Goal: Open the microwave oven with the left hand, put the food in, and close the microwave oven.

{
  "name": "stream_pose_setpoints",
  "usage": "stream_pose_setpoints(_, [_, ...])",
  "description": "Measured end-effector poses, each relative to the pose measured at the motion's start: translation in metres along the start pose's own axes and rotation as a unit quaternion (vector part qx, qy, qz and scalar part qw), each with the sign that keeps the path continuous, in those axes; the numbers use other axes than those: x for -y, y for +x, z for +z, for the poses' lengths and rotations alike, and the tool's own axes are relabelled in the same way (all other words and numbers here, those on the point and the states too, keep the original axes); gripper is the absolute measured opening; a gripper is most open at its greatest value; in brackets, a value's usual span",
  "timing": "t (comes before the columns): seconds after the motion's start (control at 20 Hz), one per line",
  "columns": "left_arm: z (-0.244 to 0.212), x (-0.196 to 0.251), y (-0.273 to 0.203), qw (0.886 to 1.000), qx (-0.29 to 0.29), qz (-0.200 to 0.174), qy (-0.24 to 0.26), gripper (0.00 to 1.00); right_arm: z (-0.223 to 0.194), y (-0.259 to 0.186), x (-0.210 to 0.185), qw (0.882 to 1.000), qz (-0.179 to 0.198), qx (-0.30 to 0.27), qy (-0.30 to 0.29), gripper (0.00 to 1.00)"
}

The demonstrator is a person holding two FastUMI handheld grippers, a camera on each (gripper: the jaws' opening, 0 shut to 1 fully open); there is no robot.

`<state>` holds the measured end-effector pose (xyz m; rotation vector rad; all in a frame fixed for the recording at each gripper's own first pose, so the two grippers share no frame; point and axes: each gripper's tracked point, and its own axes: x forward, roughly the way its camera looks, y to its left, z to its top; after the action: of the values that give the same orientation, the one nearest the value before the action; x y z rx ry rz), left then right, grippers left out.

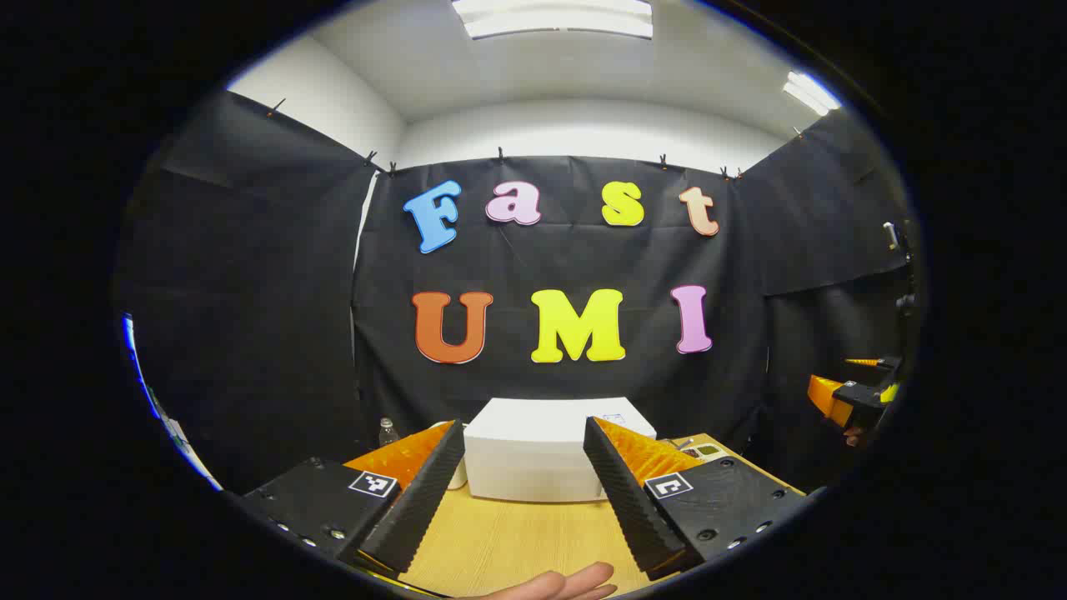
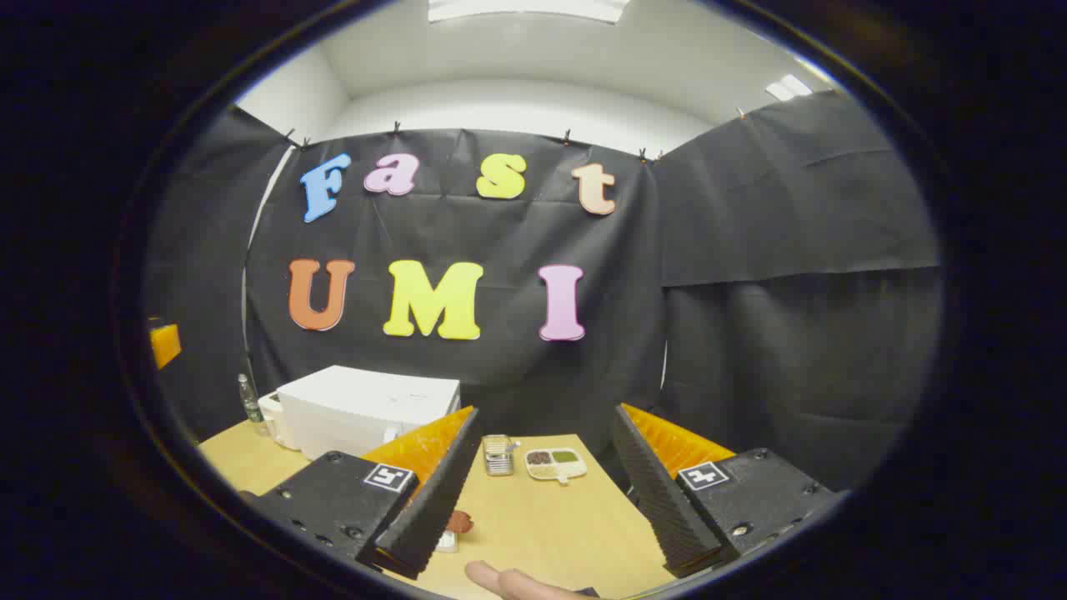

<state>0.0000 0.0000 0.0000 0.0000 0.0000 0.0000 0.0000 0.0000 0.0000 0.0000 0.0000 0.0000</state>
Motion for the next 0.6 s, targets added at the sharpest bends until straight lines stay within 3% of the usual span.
stream_pose_setpoints(0.05, [-0.001, 0.002, 0.0, 1.0, 0.001, -0.002, 0.001, 0.92, 0.004, -0.002, 0.003, 1.0, -0.004, 0.007, -0.004, 0.9])
stream_pose_setpoints(0.1, [-0.002, 0.003, -0.001, 1.0, -0.001, -0.003, 0.001, 0.92, 0.002, -0.002, 0.005, 1.0, -0.009, 0.009, -0.006, 1.0])
stream_pose_setpoints(0.15, [-0.001, 0.004, -0.001, 1.0, -0.001, -0.003, 0.002, 0.92, 0.001, -0.003, 0.007, 1.0, -0.009, 0.01, -0.006, 0.9])
stream_pose_setpoints(0.2, [-0.002, 0.005, -0.001, 1.0, -0.001, -0.004, 0.002, 0.92, -0.001, -0.005, 0.006, 1.0, -0.007, 0.008, -0.006, 0.9])
stream_pose_setpoints(0.25, [-0.003, 0.007, -0.001, 1.0, -0.003, -0.005, 0.003, 0.92, -0.003, -0.006, 0.007, 1.0, -0.006, 0.006, -0.003, 1.0])
stream_pose_setpoints(0.6, [-0.006, 0.015, 0.003, 1.0, -0.003, -0.01, 0.01, 0.92, -0.005, -0.005, 0.013, 1.0, -0.003, 0.006, -0.003, 1.0])
